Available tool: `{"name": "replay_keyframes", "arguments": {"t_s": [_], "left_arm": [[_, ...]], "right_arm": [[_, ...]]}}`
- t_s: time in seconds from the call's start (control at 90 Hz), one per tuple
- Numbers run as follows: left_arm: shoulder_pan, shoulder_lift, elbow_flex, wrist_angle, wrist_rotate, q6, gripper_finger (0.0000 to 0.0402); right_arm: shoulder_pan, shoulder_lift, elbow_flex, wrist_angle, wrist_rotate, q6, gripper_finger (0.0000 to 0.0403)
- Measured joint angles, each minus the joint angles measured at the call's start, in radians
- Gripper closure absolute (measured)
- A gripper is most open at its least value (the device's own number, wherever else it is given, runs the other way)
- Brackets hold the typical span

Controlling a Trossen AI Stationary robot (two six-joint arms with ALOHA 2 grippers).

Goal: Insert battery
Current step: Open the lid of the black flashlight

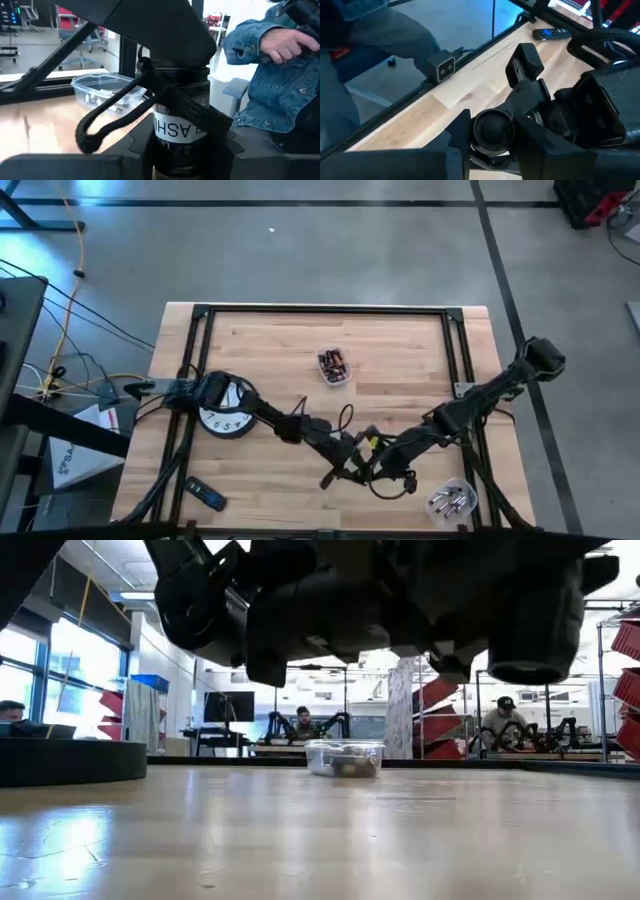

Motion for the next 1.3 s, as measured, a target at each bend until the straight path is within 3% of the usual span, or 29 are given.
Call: {"name": "replay_keyframes", "arguments": {"t_s": [0.178, 0.389, 0.522, 0.789, 1.022, 1.144, 1.3], "left_arm": [[-0.001, 0.003, 0.000, -0.029, 0.016, -0.002, 0.0305], [-0.004, 0.005, -0.001, -0.063, 0.077, -0.015, 0.0305], [-0.001, 0.006, -0.001, -0.086, 0.036, -0.015, 0.0305], [0.018, 0.006, -0.002, -0.137, -0.265, 0.021, 0.0305], [0.025, 0.006, -0.002, -0.163, -0.724, 0.009, 0.0305], [0.013, 0.006, -0.002, -0.216, -0.817, 0.030, 0.0305], [-0.001, 0.005, -0.002, -0.286, -0.912, 0.034, 0.0305]], "right_arm": [[-0.001, -0.002, 0.000, -0.026, -0.019, 0.021, 0.0286], [0.006, -0.002, 0.000, -0.030, -0.025, -0.026, 0.0300], [0.006, -0.003, 0.000, -0.030, 0.053, 0.046, 0.0309], [0.000, -0.097, 0.002, -0.168, 0.207, 0.401, 0.0296], [-0.043, -0.151, 0.003, -0.459, 0.335, 0.894, 0.0261], [-0.078, -0.146, 0.002, -0.550, 0.325, 1.081, 0.0238], [-0.114, -0.145, 0.002, -0.524, 0.329, 1.152, 0.0208]]}}
